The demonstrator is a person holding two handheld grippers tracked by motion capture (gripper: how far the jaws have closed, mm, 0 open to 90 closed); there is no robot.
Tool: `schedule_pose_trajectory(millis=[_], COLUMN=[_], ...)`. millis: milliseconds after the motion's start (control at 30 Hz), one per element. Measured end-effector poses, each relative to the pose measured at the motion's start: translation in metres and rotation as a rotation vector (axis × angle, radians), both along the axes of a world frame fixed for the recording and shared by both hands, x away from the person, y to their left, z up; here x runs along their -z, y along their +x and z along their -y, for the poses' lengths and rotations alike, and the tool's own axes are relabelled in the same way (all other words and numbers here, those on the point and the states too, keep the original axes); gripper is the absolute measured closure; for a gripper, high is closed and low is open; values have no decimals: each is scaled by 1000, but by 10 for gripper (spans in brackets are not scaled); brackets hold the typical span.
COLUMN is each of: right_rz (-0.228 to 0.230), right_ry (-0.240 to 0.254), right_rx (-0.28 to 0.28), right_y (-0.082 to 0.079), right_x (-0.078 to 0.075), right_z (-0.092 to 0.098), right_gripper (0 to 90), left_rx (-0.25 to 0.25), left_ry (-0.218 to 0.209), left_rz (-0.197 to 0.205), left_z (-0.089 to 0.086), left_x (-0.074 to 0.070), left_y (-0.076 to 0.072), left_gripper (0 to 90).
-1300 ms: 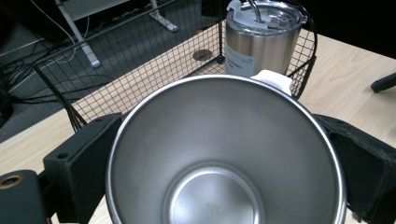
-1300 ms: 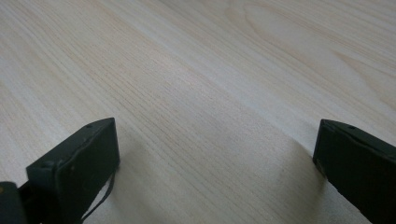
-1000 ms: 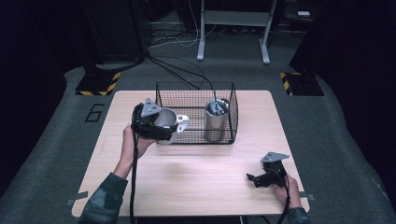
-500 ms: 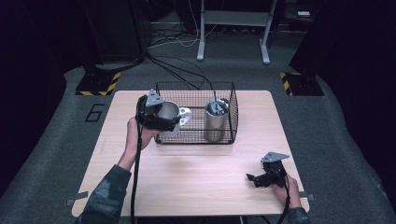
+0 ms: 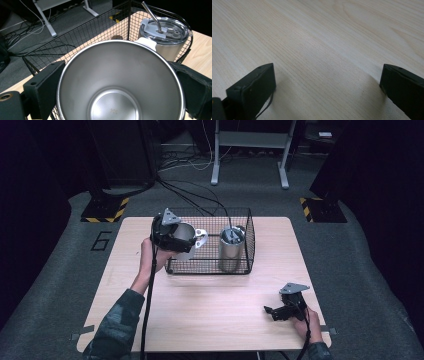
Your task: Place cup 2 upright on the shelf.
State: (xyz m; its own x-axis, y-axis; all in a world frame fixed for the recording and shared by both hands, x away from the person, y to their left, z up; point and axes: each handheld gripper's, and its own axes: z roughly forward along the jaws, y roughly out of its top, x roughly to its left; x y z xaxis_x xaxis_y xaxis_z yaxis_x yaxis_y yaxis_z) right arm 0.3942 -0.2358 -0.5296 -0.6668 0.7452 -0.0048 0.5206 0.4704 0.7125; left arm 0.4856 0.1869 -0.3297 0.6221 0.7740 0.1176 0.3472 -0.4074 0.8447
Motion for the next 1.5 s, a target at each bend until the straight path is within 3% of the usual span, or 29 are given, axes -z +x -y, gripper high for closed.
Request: schedule_pose_trajectory(millis=[533,700,800,967,1200,1500], right_rz=[-1,-2,-2,-1,-1,-1], right_ry=[1,5,5,1,1,1], right_rx=[1,4,5,0,1,0], right_y=[0,0,0,0,0,0], right_x=[0,0,0,0,0,0], right_z=[0,0,0,0,0,0], right_gripper=[0,0,0,0,0,0], left_rx=[5,-4,-11,-28,-51,-72], left_ry=[32,23,-3,15,-5,9], left_rz=[-22,-38,-53,-82,-111,-144], left_z=[14,15,14,13,11,11], left_x=[3,5,8,15,27,41], left_y=[22,33,40,50,63,76], left_gripper=[58,58,58,58,58,58])
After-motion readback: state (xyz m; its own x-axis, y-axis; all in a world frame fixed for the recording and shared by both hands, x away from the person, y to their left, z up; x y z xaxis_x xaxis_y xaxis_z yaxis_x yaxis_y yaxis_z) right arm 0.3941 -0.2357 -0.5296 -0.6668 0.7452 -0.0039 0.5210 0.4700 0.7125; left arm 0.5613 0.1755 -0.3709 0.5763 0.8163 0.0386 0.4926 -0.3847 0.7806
